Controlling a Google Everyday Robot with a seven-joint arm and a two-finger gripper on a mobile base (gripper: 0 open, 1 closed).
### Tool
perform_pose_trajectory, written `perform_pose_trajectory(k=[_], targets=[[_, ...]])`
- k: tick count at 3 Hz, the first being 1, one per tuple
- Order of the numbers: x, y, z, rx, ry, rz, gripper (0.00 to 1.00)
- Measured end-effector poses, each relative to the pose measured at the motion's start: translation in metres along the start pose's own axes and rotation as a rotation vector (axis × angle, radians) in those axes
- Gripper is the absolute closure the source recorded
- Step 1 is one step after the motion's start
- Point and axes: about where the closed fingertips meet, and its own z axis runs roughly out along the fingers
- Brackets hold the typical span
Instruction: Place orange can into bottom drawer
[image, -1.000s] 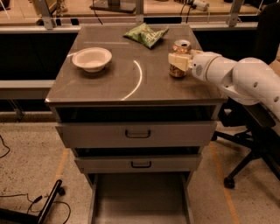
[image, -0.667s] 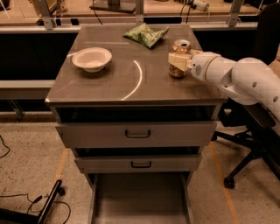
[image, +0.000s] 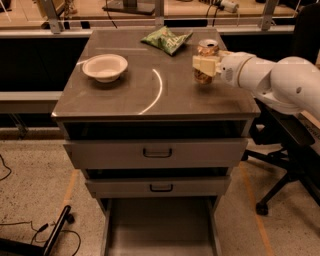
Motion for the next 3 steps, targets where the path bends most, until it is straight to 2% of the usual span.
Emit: perform_pose_trajectory(k=[1, 2, 3], targets=[[-0.039, 0.022, -0.036, -0.059, -0.002, -0.037, 1.0], [-0.051, 0.047, -0.083, -0.121, 0.035, -0.073, 1.0], [-0.046, 0.059, -0.144, -0.16, 0.077, -0.104, 1.0]])
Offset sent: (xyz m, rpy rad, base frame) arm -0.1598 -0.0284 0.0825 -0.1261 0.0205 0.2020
